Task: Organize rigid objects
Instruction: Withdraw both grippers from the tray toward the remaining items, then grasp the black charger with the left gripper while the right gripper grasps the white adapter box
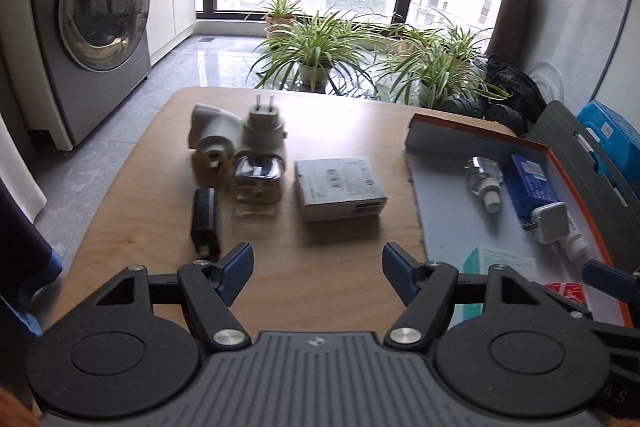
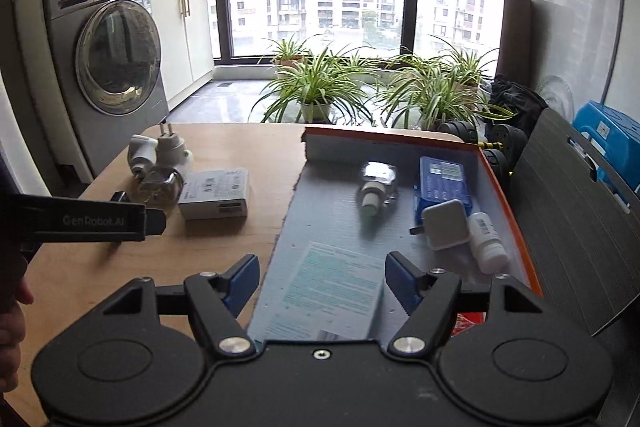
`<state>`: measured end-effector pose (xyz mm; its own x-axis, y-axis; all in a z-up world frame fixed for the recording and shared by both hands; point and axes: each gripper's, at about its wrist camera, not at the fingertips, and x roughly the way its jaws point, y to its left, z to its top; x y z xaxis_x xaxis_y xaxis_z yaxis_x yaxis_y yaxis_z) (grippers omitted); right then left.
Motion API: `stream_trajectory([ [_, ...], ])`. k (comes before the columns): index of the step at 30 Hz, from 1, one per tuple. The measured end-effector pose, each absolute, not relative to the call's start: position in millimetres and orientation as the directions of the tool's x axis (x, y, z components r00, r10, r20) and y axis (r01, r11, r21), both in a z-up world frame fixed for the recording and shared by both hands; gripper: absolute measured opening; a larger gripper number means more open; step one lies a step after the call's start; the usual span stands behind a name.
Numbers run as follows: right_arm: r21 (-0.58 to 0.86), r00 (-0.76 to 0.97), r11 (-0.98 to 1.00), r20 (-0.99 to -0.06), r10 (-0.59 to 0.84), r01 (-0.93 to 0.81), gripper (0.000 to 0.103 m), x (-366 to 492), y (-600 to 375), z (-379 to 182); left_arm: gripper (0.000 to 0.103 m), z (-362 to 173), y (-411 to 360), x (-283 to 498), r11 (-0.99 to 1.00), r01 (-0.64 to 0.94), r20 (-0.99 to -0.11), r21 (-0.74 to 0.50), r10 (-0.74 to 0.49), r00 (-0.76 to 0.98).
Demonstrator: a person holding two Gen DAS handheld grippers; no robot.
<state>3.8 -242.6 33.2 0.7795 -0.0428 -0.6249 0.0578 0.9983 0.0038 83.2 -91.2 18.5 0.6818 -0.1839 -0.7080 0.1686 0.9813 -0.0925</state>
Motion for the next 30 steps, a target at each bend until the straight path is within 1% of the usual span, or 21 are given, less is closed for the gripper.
stream_trajectory([
  [5, 0.021, 0.770, 1.000, -0.638, 0.003, 0.014, 0.083, 16.9, -222.5, 28.1, 0.073, 10.1, -54.9, 86.8, 0.991, 0.085, -0.729, -0.099, -0.130, 0.672],
  [10, 0.027, 0.765, 0.999, -0.644, 0.033, -0.021, 0.083, 27.5, -208.3, 25.5, 0.073, 5.7, -35.7, 88.8, 0.994, 0.049, -0.737, -0.100, -0.108, 0.667],
  [16, 0.024, 0.757, 0.999, -0.652, 0.048, -0.043, 0.083, 36.7, -201.4, 22.5, 0.077, -3.9, -26.1, 97.3, 0.995, 0.030, -0.745, -0.099, -0.094, 0.661],
  [21, 0.030, 0.744, 0.998, -0.665, 0.063, -0.059, 0.083, 46.9, -202.6, 16.4, 0.077, -14.6, -22.5, 111.1, 0.995, 0.027, -0.753, -0.097, -0.091, 0.651],
  [25, 0.012, 0.733, 0.994, -0.674, 0.089, -0.110, 0.083, 61.8, -202.3, 14.2, 0.077, -19.8, -24.1, 122.3, 0.995, 0.045, -0.753, -0.090, -0.097, 0.651],
  [28, 0.010, 0.729, 0.992, -0.678, 0.097, -0.122, 0.085, 76.0, -203.8, 13.1, 0.077, -25.5, -25.0, 129.8, 0.995, 0.048, -0.751, -0.082, -0.094, 0.654],
  [30, 0.047, 0.715, 0.992, -0.689, 0.118, -0.118, 0.087, 90.0, -206.8, 9.3, 0.077, -29.1, -23.9, 134.1, 0.995, 0.043, -0.754, -0.087, -0.094, 0.650],
])
